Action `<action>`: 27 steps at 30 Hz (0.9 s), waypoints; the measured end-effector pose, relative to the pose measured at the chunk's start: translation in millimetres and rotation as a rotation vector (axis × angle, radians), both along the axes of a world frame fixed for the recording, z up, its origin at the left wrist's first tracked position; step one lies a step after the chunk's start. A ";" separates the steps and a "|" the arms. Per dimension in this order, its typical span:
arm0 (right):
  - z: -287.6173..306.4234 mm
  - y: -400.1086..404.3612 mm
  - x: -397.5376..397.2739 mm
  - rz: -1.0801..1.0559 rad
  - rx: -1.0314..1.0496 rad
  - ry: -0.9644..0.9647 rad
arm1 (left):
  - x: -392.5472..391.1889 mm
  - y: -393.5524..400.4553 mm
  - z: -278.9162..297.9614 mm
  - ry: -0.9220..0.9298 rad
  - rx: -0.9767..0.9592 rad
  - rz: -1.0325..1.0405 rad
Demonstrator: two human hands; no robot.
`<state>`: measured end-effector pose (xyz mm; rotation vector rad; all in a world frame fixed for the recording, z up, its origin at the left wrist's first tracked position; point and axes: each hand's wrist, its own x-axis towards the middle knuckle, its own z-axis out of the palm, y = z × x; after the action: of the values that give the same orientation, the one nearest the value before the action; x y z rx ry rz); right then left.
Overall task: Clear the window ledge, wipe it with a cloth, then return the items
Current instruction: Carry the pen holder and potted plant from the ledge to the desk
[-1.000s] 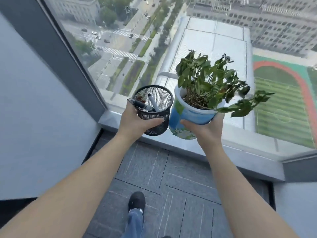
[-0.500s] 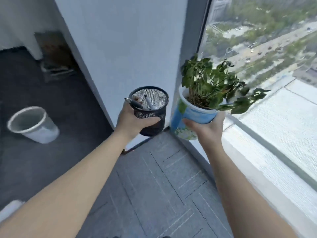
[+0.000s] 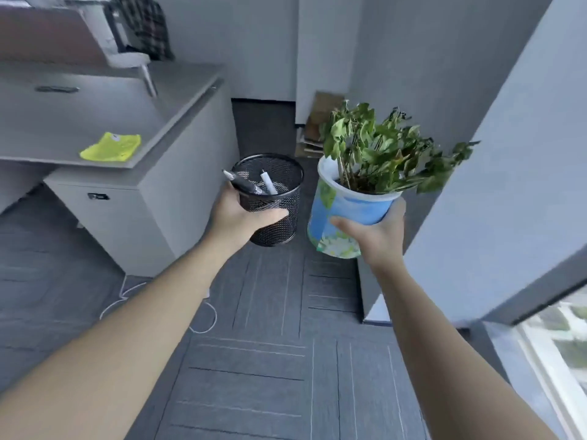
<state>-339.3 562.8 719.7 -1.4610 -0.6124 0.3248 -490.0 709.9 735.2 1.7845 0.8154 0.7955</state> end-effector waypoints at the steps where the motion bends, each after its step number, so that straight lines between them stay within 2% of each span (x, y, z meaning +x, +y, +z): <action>1: 2.1 23.1 -12.8 0.048 0.005 -0.008 | -19.8 14.9 4.7 -0.012 -0.007 0.051; 7: 16.4 155.2 -81.7 0.290 0.004 -0.066 | -124.4 93.8 21.4 -0.100 -0.009 0.318; 13: 22.6 281.6 -135.0 0.494 0.010 -0.097 | -191.2 175.9 23.1 -0.172 0.026 0.602; 21: 32.8 457.6 -184.3 0.712 0.024 -0.096 | -245.1 304.8 26.6 -0.239 -0.004 0.786; 27: 28.5 557.2 -239.9 0.788 -0.010 -0.070 | -301.8 393.1 21.7 -0.228 -0.023 0.819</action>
<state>-579.2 1120.0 748.1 -1.1883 -1.2360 0.8884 -791.8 1103.0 756.9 1.2731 1.4090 1.4696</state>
